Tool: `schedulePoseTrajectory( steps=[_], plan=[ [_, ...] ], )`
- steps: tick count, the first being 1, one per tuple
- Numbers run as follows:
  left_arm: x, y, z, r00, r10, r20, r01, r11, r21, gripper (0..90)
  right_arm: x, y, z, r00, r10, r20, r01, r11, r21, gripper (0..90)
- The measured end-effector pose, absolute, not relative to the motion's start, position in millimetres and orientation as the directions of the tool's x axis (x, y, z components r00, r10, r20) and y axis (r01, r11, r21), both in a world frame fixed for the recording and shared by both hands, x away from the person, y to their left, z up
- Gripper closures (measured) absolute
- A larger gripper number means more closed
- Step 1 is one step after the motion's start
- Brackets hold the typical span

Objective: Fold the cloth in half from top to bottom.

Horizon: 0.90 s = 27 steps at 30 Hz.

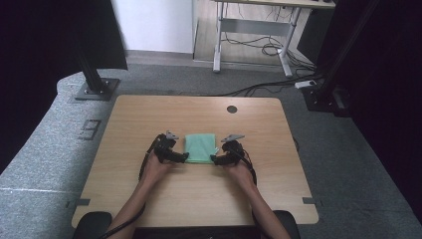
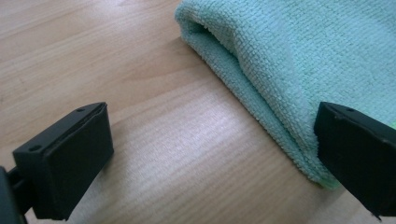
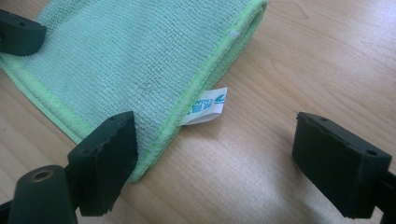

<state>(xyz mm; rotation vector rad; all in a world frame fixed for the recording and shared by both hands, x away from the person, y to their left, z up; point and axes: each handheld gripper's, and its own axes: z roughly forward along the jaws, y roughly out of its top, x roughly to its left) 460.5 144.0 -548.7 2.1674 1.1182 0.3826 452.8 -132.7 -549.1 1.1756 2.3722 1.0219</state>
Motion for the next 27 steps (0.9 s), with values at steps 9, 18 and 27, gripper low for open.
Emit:
schedulePoseTrajectory(
  steps=[9,18,27],
  plan=[
    [465.2,145.1,-548.5,0.587,0.808,-0.05,0.616,-0.406,0.675,0.0,457.7,-131.8,-548.7,-0.62,0.783,0.043,0.57,0.412,0.711,14.6],
    [458.0,144.7,-534.7,0.611,0.791,-0.02,0.582,-0.431,0.69,0.0,454.3,-130.9,-543.7,-0.646,0.762,0.051,0.552,0.42,0.72,14.6],
    [436.6,151.1,-520.3,0.666,0.746,-0.027,0.546,-0.463,0.698,0.0,440.1,-131.7,-530.9,-0.685,0.727,0.038,0.522,0.454,0.722,13.6]
  ],
)
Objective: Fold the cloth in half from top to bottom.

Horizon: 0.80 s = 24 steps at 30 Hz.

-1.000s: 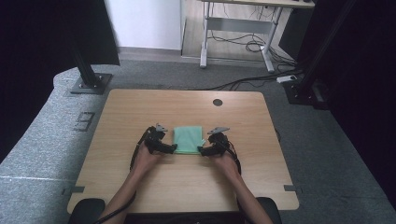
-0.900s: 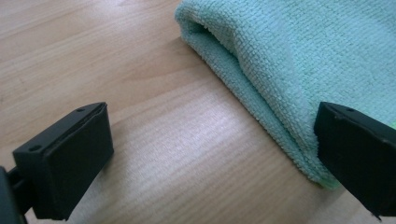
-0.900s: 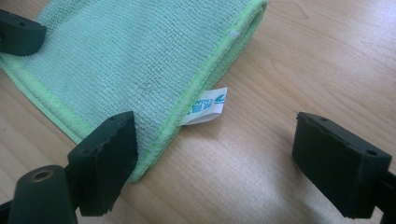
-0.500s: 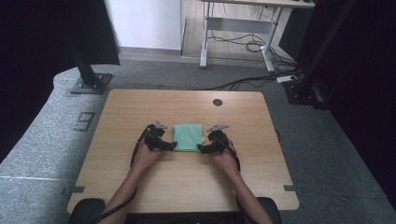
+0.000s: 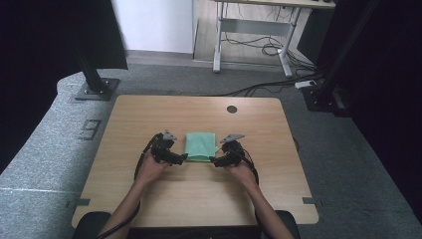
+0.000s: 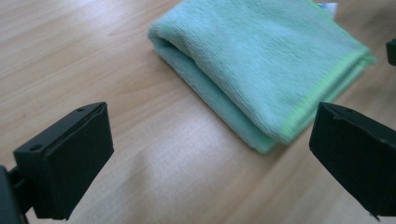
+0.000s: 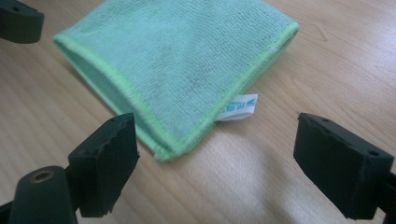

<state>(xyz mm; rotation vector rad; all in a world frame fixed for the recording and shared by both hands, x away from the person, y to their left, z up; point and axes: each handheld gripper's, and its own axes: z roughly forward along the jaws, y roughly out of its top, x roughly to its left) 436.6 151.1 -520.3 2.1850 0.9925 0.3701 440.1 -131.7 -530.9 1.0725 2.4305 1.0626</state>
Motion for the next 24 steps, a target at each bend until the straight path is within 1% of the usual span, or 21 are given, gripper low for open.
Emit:
schedulePoseTrajectory(
  steps=[9,14,24],
  plan=[
    [417.5,159.8,-512.4,0.688,0.725,-0.033,0.523,-0.463,0.716,0.0,426.1,-146.7,-521.2,-0.691,0.722,0.039,0.519,0.457,0.723,11.0],
    [404.8,164.2,-506.1,0.7,0.715,0.011,0.495,-0.496,0.713,0.0,417.0,-155.2,-513.8,-0.692,0.721,0.035,0.512,0.456,0.728,8.3],
    [384.4,175.1,-498.3,0.71,0.702,0.051,0.464,-0.521,0.716,0.0,399.7,-168.8,-505.1,-0.691,0.723,0.018,0.502,0.461,0.732,4.1]
  ],
)
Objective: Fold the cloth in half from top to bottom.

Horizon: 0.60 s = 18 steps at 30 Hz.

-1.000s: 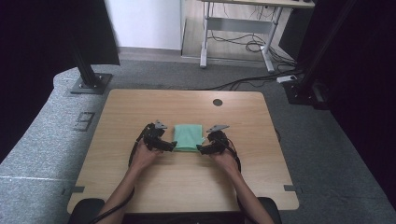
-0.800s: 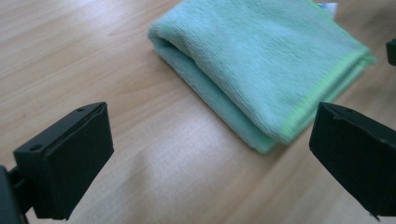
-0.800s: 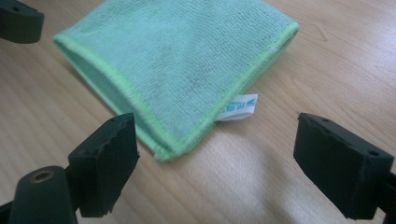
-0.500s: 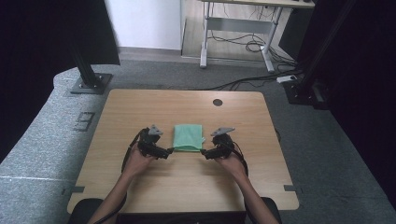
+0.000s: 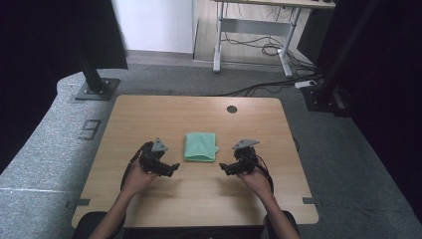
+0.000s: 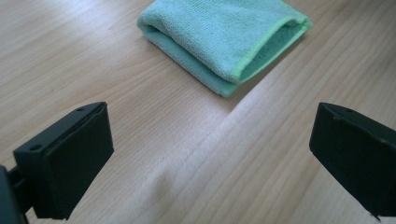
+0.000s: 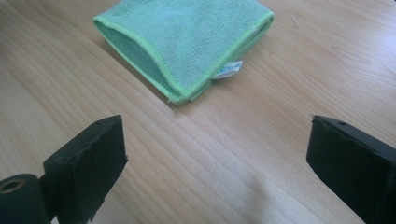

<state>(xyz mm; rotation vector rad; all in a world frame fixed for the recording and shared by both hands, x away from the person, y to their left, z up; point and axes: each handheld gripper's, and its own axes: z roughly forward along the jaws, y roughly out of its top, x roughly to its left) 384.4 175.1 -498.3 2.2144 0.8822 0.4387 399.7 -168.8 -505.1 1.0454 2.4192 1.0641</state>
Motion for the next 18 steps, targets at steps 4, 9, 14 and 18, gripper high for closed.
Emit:
schedulePoseTrajectory(
  steps=[4,9,14,18],
  plan=[
    [373.0,181.8,-494.6,0.71,0.701,0.066,0.45,-0.523,0.724,0.0,390.0,-177.1,-500.3,-0.685,0.729,0.003,0.493,0.46,0.739,2.7],
    [366.0,188.0,-494.2,0.705,0.707,0.065,0.448,-0.514,0.732,0.0,382.4,-184.9,-499.3,-0.676,0.737,-0.009,0.49,0.459,0.741,2.3],
    [360.5,194.3,-501.5,0.697,0.715,0.059,0.458,-0.507,0.73,0.0,373.4,-197.4,-507.2,-0.658,0.753,-0.002,0.506,0.444,0.74,1.1],
    [356.4,200.4,-514.8,0.684,0.728,0.046,0.482,-0.499,0.72,0.0,370.4,-206.5,-516.8,-0.639,0.769,0.011,0.527,0.427,0.734,0.1]
  ],
)
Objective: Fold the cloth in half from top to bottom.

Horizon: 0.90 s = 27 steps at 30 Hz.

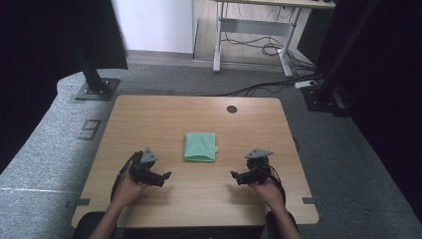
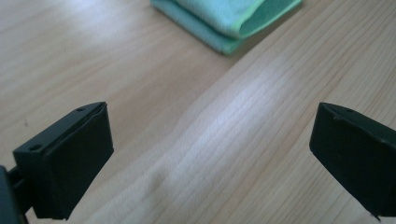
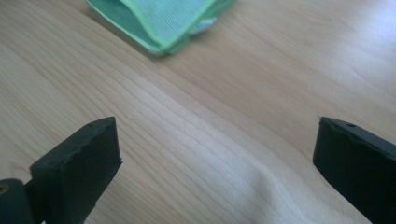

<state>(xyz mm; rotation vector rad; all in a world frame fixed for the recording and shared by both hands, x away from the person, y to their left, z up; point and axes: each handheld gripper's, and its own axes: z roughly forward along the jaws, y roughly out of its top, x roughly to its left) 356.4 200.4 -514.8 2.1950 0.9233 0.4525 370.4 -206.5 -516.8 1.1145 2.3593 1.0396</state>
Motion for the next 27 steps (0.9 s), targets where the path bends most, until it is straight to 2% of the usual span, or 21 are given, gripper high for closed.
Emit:
schedulePoseTrajectory(
  steps=[14,27],
  plan=[
    [352.2,211.8,-538.7,0.667,0.745,0.02,0.536,-0.499,0.681,0.0,369.3,-211.5,-545.7,-0.619,0.786,0.013,0.563,0.431,0.705,0.0],
    [355.1,212.7,-548.8,0.664,0.748,-0.005,0.565,-0.498,0.657,0.0,370.5,-211.2,-555.4,-0.608,0.794,0.008,0.567,0.428,0.704,0.0]
  ],
)
